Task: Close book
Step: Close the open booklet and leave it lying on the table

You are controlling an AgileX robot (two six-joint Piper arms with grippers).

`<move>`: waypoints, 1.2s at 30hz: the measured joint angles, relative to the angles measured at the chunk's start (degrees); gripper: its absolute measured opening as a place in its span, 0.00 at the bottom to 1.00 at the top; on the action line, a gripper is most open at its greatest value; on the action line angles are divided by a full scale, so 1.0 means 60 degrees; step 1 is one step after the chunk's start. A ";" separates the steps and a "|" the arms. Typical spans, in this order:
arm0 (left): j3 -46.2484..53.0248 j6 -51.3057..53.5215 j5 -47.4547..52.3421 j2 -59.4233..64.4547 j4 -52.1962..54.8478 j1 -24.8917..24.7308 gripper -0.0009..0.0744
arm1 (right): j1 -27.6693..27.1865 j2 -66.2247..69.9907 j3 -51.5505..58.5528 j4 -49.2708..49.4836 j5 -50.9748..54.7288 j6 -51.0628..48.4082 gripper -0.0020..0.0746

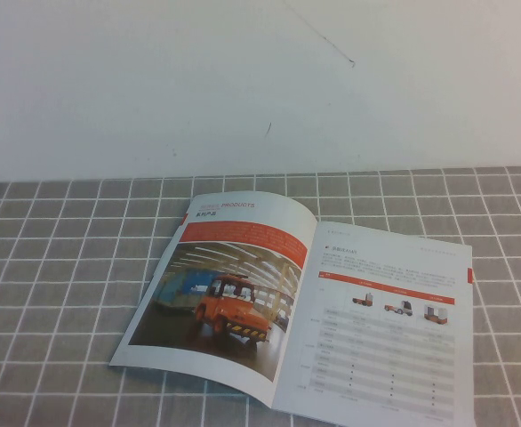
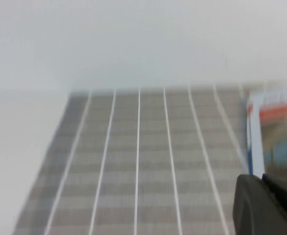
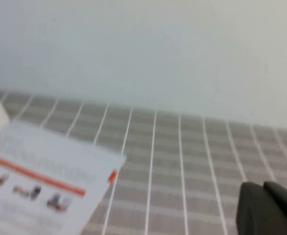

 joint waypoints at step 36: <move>-0.1413 -0.0015 -0.2123 0.0101 -0.0816 0.0000 0.01 | 0.0000 -0.0016 -0.2046 0.0002 -0.1988 0.0365 0.02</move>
